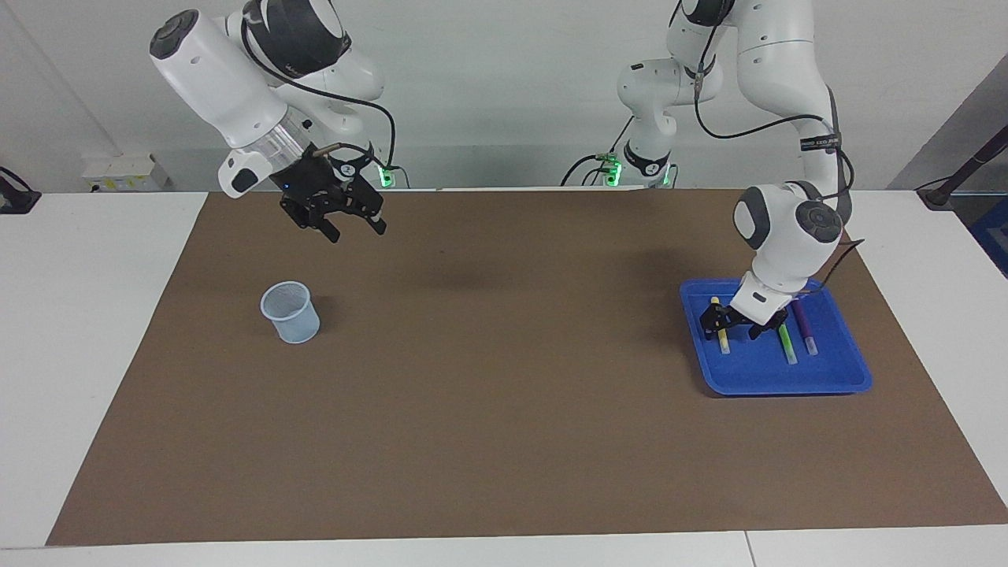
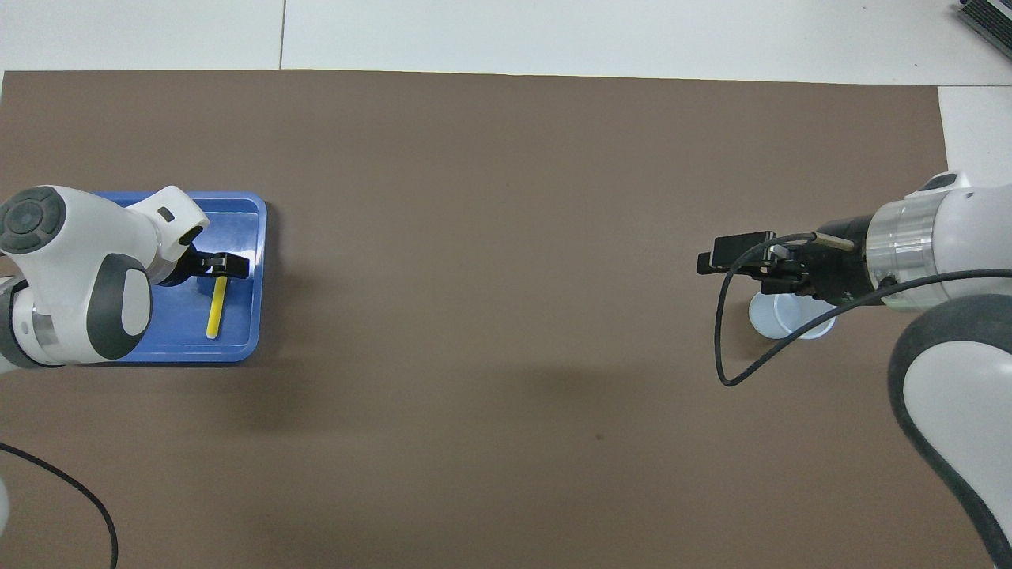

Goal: Transfer and insert pens with both arms
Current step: 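Reach the left gripper over the yellow pen while the right gripper advances, then lower the left gripper and close it on the yellow pen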

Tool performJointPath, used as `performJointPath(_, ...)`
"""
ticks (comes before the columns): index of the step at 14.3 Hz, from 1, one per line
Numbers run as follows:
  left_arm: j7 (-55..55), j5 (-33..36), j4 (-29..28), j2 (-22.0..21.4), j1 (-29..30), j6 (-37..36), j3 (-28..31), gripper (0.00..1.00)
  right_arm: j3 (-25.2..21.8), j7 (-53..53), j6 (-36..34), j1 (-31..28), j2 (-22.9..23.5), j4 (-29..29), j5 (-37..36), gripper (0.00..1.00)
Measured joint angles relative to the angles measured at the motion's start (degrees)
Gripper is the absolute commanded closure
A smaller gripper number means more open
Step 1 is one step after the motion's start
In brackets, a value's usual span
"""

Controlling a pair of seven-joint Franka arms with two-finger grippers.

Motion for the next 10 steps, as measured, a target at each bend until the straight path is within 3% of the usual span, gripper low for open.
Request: performJointPath(10,1.7,0.0,-1.4,0.1,0.0,0.0,0.3,0.07,0.0,1.4,3.0,0.8,0.2,-0.2,4.8,0.0)
